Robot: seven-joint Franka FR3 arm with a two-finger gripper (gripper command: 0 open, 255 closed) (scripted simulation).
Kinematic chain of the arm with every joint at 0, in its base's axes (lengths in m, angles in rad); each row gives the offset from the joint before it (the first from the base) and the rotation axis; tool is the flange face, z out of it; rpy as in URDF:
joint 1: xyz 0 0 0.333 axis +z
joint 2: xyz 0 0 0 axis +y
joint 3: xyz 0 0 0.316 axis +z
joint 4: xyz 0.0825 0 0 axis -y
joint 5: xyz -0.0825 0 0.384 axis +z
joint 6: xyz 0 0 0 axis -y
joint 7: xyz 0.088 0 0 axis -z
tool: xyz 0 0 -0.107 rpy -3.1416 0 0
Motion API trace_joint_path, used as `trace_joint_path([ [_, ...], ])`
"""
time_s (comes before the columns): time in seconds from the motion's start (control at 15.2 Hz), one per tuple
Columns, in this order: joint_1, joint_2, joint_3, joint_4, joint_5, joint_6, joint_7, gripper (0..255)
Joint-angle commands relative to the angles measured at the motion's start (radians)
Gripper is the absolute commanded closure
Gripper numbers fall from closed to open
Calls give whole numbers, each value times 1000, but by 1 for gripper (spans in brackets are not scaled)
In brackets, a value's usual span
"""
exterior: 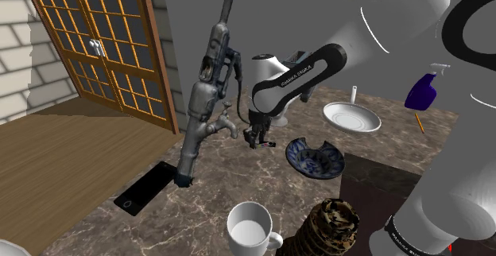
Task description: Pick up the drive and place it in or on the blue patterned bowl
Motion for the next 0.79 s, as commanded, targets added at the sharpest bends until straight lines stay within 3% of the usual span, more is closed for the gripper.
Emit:
trace_joint_path([
  [0.0,0,3,0,-3,1,-1,-1,255],
  [0.33,1,5,1,-2,0,0,1,255],
  [0.73,-1,-47,2,25,13,-78,-8,255],
])
